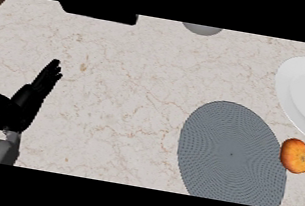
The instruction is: Pick the eggplant from the placemat and place it in the plate
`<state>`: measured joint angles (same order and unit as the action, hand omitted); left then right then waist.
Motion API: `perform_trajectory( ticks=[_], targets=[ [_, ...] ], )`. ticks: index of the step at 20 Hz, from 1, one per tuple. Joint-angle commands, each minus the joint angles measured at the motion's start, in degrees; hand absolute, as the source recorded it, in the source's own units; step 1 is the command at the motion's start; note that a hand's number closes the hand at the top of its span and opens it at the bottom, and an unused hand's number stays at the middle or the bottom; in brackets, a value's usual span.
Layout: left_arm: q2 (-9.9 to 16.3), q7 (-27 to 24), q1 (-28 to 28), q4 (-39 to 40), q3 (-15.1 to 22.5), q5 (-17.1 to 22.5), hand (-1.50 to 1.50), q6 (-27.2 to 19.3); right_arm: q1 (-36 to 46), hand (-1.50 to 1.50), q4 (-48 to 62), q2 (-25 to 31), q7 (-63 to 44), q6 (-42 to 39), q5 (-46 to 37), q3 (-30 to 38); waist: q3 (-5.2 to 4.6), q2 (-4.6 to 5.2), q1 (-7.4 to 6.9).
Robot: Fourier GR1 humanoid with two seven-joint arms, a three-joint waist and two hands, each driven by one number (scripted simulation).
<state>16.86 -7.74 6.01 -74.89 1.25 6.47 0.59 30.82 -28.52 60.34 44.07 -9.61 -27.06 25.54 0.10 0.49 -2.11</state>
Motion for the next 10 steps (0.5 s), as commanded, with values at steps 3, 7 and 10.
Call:
perform_trajectory(
  ticks=[3, 7, 10],
  targets=[
    [0.02, 0.88, -1.02, -1.53, -0.2, 0.11, 0.0, 1.08, 7.01, 1.5, 4.64, -8.47, 0.08, 4.97, -3.69, -4.45, 0.03, 0.02, -0.06],
    [-2.45, -0.3, -0.87, -0.69, 0.52, -2.39, 0.0, -1.73, 11.87, 1.5, 5.13, -12.86, -4.6, 6.67, -5.93, -7.14, -0.03, -0.11, 0.57],
    [-2.51, -0.06, -0.2, 0.11, 0.91, -3.02, 0.0, -1.06, 16.76, 1.5, 10.14, -12.55, -5.71, 7.53, -7.58, -7.48, 0.01, 0.15, 0.02]
  ],
)
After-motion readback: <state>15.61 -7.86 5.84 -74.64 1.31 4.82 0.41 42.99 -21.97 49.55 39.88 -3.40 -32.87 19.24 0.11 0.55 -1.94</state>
